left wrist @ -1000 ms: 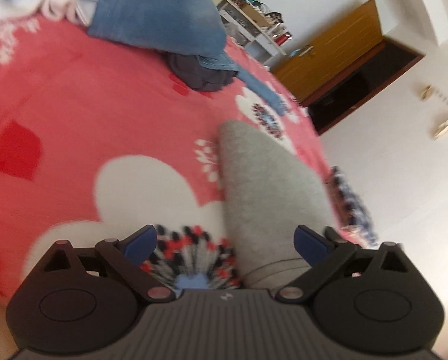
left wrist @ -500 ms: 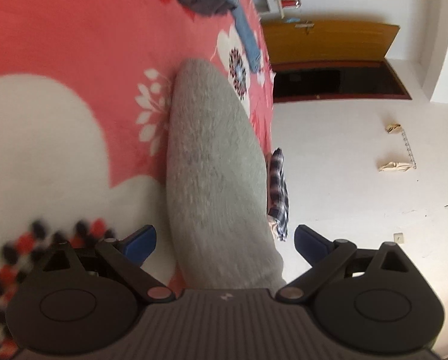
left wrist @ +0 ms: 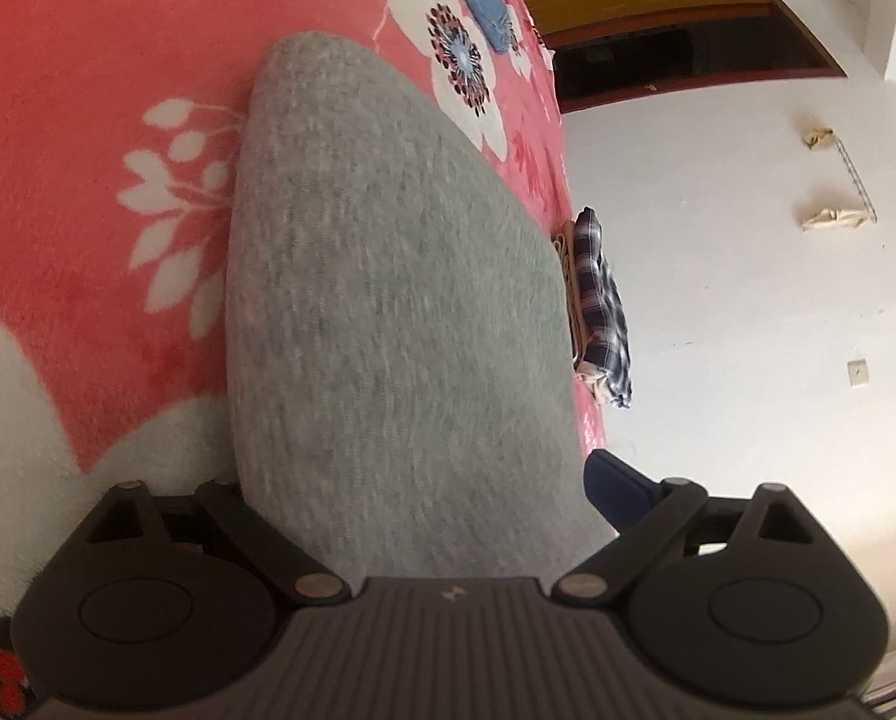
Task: Fold clothes
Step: 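Grasp the folded sweatshirt with the right tool while the left tool lifts its end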
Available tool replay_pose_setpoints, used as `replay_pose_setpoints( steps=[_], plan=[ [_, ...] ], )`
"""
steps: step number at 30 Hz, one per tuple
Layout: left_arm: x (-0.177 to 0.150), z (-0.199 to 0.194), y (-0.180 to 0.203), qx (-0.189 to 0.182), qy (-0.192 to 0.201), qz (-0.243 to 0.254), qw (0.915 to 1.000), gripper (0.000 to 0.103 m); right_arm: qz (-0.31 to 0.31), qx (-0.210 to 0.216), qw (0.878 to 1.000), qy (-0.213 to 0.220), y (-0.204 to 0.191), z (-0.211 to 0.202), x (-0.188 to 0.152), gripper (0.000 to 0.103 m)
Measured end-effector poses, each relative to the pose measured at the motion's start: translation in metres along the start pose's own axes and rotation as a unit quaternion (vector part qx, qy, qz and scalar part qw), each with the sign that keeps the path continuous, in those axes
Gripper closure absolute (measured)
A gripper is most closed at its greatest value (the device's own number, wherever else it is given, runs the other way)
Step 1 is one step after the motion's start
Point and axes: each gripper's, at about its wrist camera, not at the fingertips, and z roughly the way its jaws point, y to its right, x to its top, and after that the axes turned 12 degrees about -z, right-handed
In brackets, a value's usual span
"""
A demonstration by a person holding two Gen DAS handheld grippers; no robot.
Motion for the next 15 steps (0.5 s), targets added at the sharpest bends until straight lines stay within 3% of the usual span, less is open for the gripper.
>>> replay_pose_setpoints(
  steps=[2,8,15],
  plan=[
    [0.0,0.002,0.002,0.007,0.0,0.012,0.9999,0.012,-0.012,-0.06,0.998,-0.011,0.02,-0.002,0.026,0.01],
    [-0.002,-0.006,-0.003,0.02,0.001,0.02,0.9996,0.031,0.048,-0.121,0.982,-0.137,0.094,0.061,0.052,0.011],
    [-0.002,-0.011,-0.008,0.025,0.002,0.028,0.9993,0.041,0.08,-0.074,0.966,-0.236,0.128,0.1,0.059,0.009]
  ],
)
